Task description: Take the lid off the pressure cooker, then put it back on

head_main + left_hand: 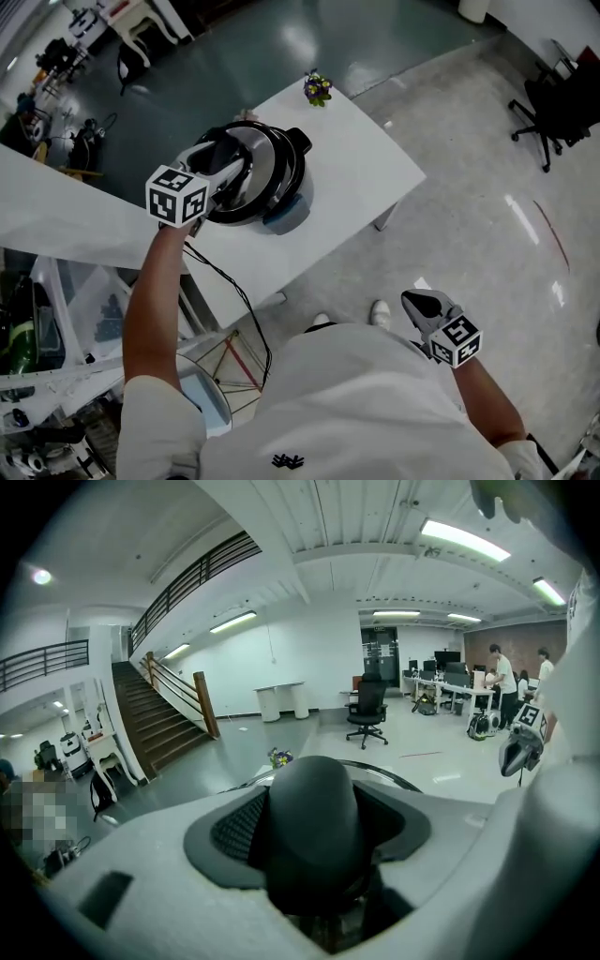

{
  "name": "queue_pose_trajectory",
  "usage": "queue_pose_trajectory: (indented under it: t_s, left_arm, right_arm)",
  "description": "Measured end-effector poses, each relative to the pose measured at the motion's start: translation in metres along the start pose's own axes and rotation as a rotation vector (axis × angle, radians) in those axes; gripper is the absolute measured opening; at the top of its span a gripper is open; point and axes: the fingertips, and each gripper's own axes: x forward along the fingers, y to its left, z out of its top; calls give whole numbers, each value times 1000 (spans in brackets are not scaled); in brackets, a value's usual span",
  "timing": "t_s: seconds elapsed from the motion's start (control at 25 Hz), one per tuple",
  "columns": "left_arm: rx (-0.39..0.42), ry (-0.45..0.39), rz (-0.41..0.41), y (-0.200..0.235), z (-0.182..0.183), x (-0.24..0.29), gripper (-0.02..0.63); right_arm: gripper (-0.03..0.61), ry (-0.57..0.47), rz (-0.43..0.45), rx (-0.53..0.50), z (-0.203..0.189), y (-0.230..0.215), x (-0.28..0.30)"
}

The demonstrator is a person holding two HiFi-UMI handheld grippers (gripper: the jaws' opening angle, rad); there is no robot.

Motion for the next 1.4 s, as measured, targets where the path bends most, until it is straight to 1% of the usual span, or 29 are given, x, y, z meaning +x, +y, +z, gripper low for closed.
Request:
queue_pose_trajectory:
  t_s: [0.32,0.8,1.12,1.4]
  left_arm:
    - [18,15,-31,2,-4,30,288]
    - [38,40,-69,-3,-13,48,288]
    - [58,25,-85,-7,-14,51,288]
    - [77,13,-90,-6,-14,51,288]
  right_arm:
    - [14,-13,-65,35,-7,2,-10]
    - [15,-17,-105,59,-12,9,-13]
    - [14,-2,-95,69,-17,15,-11]
    - [14,3,-78,54,-12,17,-7]
